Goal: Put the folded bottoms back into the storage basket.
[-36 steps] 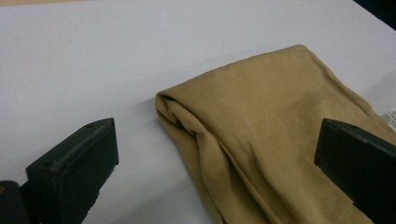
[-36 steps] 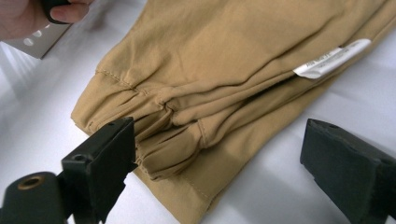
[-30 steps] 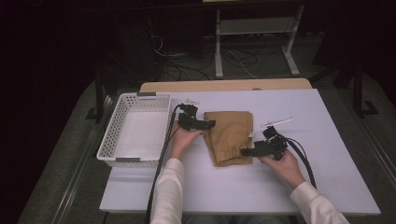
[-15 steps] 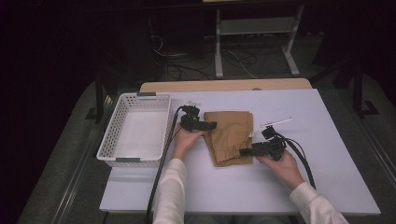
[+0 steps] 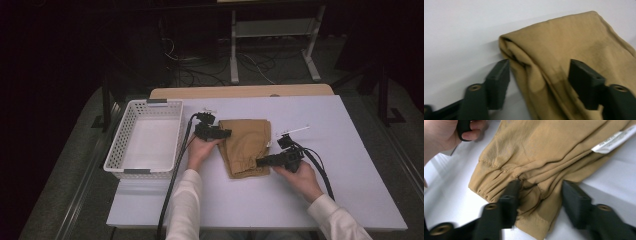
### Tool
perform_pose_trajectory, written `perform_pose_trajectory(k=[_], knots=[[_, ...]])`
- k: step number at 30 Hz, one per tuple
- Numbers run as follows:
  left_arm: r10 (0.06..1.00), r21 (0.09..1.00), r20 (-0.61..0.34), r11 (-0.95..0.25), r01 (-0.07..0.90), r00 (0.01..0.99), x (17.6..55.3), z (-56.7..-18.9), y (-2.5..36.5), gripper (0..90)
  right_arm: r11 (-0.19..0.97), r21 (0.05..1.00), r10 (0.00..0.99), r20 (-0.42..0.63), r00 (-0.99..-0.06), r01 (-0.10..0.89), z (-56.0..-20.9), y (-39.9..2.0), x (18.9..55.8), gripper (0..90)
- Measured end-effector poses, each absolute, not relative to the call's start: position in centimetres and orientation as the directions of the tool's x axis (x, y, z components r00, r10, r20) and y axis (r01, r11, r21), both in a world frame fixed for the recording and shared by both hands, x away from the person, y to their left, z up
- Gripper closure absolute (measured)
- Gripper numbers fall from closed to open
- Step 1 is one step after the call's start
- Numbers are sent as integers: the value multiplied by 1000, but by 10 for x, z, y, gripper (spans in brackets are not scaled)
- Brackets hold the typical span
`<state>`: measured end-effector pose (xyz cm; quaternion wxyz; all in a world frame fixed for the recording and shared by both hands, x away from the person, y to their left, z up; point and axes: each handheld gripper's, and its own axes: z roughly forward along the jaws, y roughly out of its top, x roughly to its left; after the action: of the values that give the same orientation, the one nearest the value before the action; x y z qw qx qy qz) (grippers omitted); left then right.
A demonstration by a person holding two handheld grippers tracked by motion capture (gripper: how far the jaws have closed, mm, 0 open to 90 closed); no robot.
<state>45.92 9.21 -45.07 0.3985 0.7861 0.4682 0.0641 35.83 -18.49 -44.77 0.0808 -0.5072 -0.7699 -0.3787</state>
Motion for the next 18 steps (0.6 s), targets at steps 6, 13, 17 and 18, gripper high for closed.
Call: perform_pose_trajectory(k=[6,13,17,18], knots=[[789,660,-274,-262,704,550,463,-448,84,654,176,440,742,528,-412,881,-446,-179,361,708],[786,661,-249,-289,693,565,462,-446,77,826,218,451,748,492,-445,865,-442,-177,360,800],[774,658,-228,-325,679,591,464,-439,74,830,228,462,747,481,-459,857,-440,-176,358,810],[772,660,-230,-324,678,593,464,-438,74,831,233,462,746,480,-462,856,-439,-176,358,811]])
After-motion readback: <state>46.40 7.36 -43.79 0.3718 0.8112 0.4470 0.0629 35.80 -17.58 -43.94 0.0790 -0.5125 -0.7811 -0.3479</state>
